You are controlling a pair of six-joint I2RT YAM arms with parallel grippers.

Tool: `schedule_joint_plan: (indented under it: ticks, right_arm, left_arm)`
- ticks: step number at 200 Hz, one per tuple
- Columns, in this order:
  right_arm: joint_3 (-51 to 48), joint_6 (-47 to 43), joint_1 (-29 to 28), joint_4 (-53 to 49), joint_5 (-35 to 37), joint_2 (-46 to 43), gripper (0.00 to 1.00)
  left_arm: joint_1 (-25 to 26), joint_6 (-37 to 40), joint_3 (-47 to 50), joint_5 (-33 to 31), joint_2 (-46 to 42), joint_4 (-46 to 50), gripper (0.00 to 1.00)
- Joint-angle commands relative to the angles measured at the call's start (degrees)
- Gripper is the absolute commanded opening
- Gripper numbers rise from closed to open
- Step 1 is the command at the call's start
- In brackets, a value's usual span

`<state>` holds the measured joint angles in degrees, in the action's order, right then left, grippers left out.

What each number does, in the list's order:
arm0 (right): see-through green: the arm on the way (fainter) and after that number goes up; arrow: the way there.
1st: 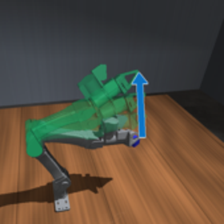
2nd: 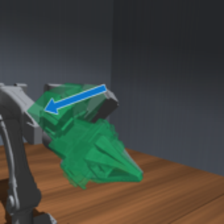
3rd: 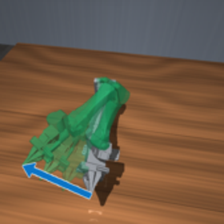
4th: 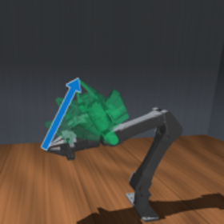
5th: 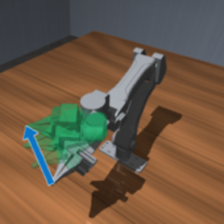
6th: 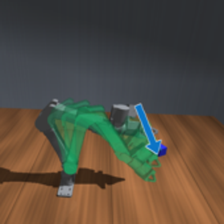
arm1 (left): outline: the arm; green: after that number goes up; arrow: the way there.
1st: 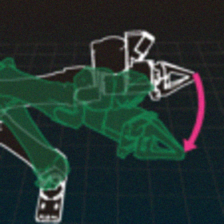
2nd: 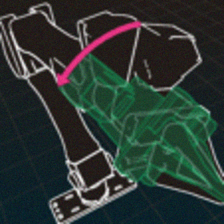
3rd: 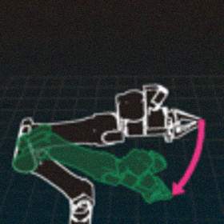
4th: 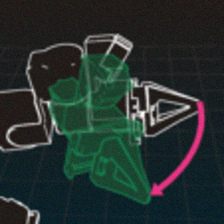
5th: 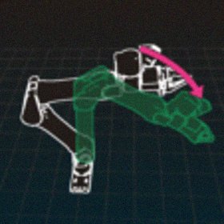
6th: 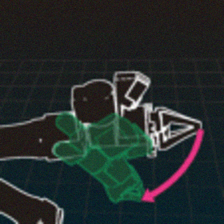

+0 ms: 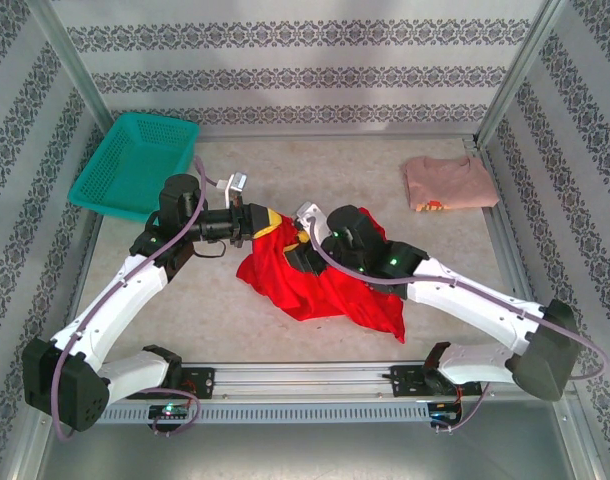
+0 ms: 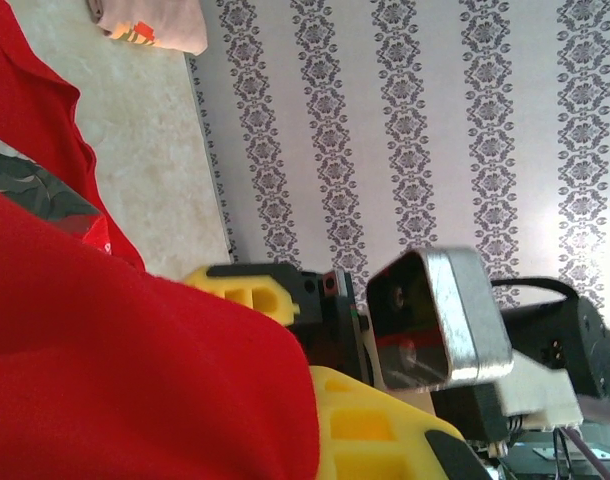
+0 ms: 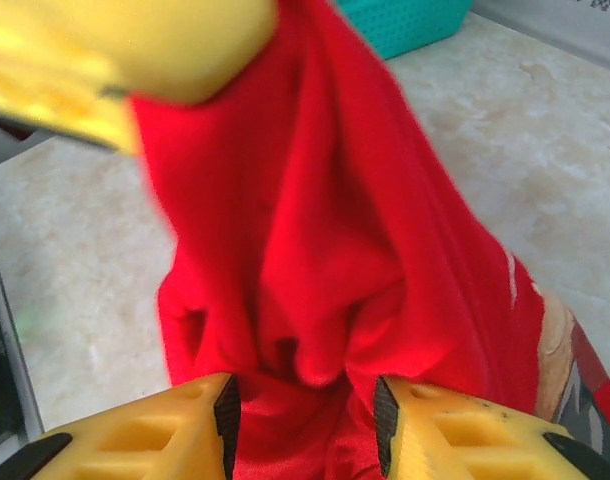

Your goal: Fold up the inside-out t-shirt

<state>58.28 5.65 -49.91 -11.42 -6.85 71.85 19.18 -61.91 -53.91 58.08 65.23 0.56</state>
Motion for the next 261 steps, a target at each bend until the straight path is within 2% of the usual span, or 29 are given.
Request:
schedule_joint_plan:
  ticks: [1, 27, 33, 72, 90, 105, 117, 141, 162, 189, 205, 232, 261]
  right_arm:
    - [2.6, -1.1, 1.7, 1.3, -0.2, 1.2, 0.40]
    - [3.3, -1.4, 3.6, -0.3, -5.0, 1.8, 0.05]
    - [2.8, -1.0, 4.2, -0.4, -6.6, 1.3, 0.00]
    - [-3.0, 6.0, 10.8, 4.7, -24.6, -5.3, 0.00]
    - [-6.0, 13.5, 13.7, 11.7, -32.7, -7.7, 0.00]
    - [-7.5, 19.2, 15.6, 16.9, -36.5, -8.7, 0.00]
    - [-8.4, 23.3, 16.4, 20.7, -37.6, -8.8, 0.00]
    - [-9.9, 31.3, 17.2, 28.5, -39.0, -7.7, 0.00]
    - [-9.6, 33.5, 17.5, 29.2, -39.1, -6.7, 0.00]
    - [-8.7, 33.1, 18.6, 27.8, -42.6, -5.5, 0.00]
    - [-8.5, 31.4, 19.7, 27.1, -45.0, -5.2, 0.00]
    - [-8.9, 29.8, 21.2, 25.7, -47.1, -5.1, 0.00]
    - [-9.3, 28.0, 21.8, 24.1, -47.5, -5.8, 0.00]
  left_arm:
    - [0.7, 2.6, -2.3, 1.2, -1.0, 0.7, 0.00]
    - [0.7, 5.2, -2.8, 0.4, -1.1, 3.8, 0.00]
    - [0.7, 6.4, -3.2, -0.2, -1.1, 5.1, 0.00]
    - [0.5, 16.5, -6.2, -9.3, -1.3, 15.9, 0.00]
    - [0.5, 18.3, -6.4, -11.4, -0.7, 16.7, 0.00]
    - [0.5, 20.7, -6.7, -15.4, -0.6, 18.7, 0.01]
    - [0.5, 22.8, -6.7, -17.9, -1.3, 19.8, 0.09]
    - [1.1, 26.6, -5.8, -20.4, -3.5, 21.4, 0.34]
    - [2.6, 29.9, -4.7, -20.5, -6.1, 23.2, 0.45]
    - [8.0, 37.6, -3.9, -22.9, -10.1, 23.7, 0.46]
    - [10.3, 40.5, -4.2, -22.5, -9.0, 21.9, 0.45]
    - [11.0, 37.7, -4.0, -14.6, -5.1, 12.9, 0.48]
    - [11.1, 35.6, -5.4, -13.2, -2.2, 9.5, 0.48]
